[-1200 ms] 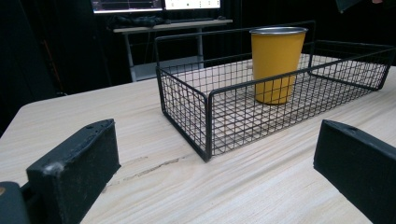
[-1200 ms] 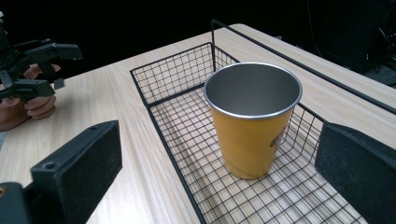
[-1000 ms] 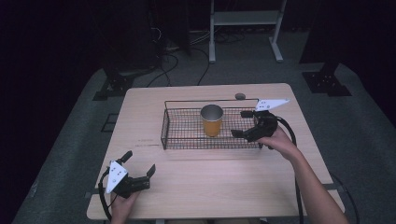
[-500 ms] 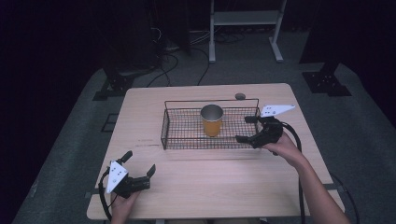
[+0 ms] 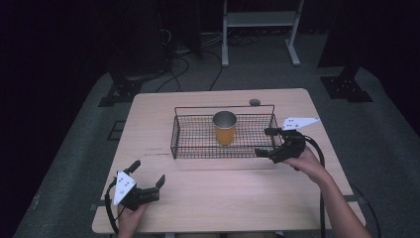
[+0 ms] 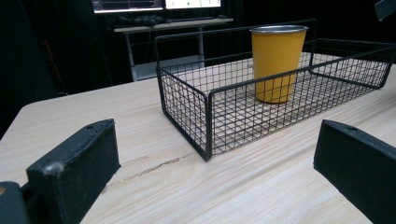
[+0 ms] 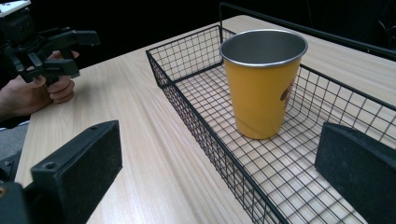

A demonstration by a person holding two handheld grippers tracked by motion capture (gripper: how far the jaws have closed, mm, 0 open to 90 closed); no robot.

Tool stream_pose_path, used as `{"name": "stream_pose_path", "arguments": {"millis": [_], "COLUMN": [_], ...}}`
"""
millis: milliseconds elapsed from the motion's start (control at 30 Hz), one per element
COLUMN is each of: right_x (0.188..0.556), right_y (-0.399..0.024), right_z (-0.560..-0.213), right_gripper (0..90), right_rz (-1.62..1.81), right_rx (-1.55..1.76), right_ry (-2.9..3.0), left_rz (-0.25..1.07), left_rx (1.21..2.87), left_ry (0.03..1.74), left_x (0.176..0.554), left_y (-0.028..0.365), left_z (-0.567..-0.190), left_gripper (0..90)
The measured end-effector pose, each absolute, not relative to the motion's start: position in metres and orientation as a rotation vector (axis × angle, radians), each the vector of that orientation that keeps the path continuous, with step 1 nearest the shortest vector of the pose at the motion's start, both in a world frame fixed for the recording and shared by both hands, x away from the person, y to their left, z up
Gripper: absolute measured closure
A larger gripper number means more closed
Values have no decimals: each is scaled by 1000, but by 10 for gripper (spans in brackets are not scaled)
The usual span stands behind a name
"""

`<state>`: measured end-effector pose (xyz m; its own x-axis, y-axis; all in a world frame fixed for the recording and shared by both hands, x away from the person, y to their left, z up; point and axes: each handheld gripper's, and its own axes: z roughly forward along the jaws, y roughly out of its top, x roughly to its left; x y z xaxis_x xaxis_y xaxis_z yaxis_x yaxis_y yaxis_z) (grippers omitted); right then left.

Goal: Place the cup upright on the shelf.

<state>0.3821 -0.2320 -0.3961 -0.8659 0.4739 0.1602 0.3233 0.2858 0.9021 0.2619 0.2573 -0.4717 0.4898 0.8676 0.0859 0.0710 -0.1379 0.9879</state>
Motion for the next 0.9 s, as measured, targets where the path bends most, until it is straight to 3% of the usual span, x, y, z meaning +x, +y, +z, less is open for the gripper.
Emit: {"name": "stream_pose_path", "arguments": {"millis": [900], "right_x": [352], "right_y": [-255], "right_z": [-413], "right_gripper": [2], "right_rz": [1647], "right_rx": [799], "right_ry": [2359], "left_rz": [857], "left_rx": [1570], "left_ry": [839], "left_x": [262], "left_y": [257], "left_z": [-472], "left_gripper": [0]}}
